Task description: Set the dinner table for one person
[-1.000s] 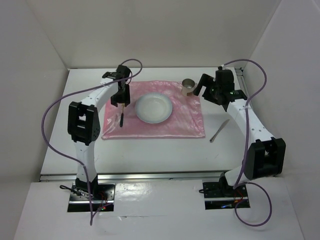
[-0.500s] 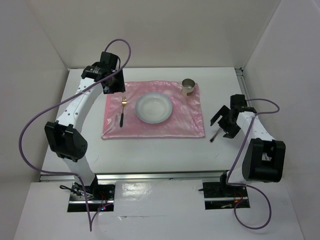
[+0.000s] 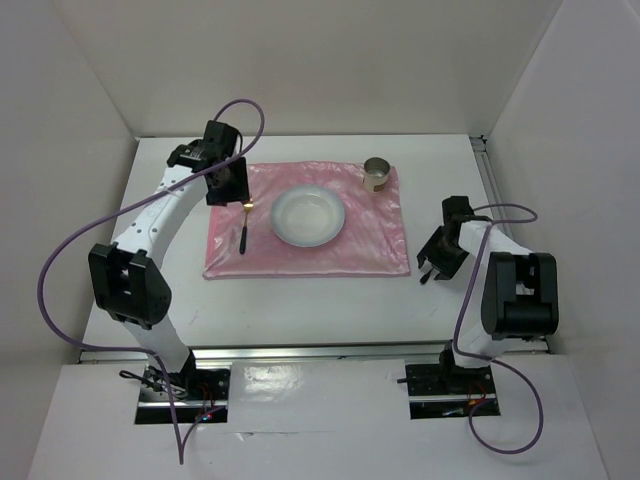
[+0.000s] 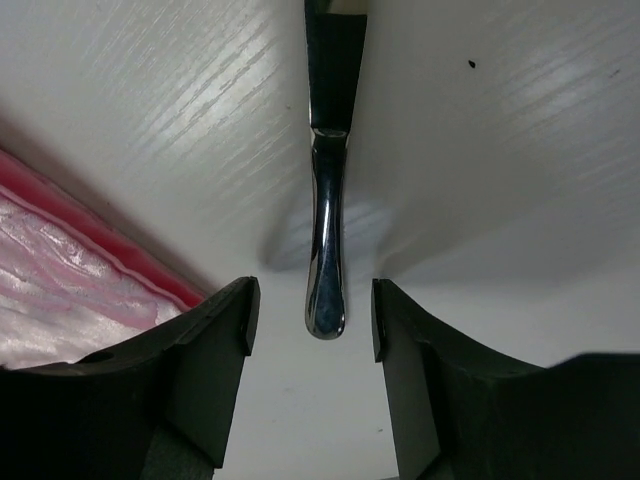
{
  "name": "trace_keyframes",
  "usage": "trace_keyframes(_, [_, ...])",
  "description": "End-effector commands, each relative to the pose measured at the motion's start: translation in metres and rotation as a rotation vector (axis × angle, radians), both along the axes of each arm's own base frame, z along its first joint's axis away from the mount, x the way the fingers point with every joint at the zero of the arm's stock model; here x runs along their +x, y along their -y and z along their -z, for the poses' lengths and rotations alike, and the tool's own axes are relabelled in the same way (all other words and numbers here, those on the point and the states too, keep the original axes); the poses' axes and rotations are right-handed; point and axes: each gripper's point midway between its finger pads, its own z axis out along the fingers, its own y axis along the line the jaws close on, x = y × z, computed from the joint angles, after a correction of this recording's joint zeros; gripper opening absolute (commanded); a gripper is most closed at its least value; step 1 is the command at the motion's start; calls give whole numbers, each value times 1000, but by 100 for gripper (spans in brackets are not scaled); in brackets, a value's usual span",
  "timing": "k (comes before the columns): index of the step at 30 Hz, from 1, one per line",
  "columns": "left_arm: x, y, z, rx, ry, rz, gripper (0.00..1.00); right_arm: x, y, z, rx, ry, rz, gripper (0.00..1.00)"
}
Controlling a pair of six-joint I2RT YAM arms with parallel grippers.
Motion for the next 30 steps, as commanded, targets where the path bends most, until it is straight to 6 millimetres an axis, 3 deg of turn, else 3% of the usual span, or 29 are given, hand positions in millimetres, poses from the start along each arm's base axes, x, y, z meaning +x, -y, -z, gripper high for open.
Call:
trace_keyframes(1, [4, -3, -29, 11, 99, 11, 62, 16, 2, 5, -15, 45, -38, 59])
trace_keyframes(5, [3, -9, -26, 44, 87, -9, 62, 24, 12, 6, -70, 51, -32, 55])
trace_keyframes(9, [3, -8, -26, 37, 85, -3, 62, 25, 14, 22, -79, 19, -40, 55])
trace_keyframes(14, [5, -6, -18, 33, 64, 3, 62, 23, 12, 39, -68, -14, -44, 43])
trace_keyframes(17, [3, -6, -14, 43, 46, 11, 62, 23, 19, 42, -106, -18, -43, 41])
trace_keyframes(20, [7, -7, -15, 51, 51, 5, 62, 23, 21, 42, -120, -20, -49, 30])
trace_keyframes(21, [7, -7, -15, 51, 51, 5, 62, 25, 22, 41, -121, -11, -48, 20])
trace_keyframes(26, [9, -5, -12, 46, 39, 10, 62, 34, 28, 19, -157, 46, -34, 0])
trace_keyframes(30, [12, -5, -19, 46, 56, 18, 62, 43, 33, -18, -208, 121, -45, 0])
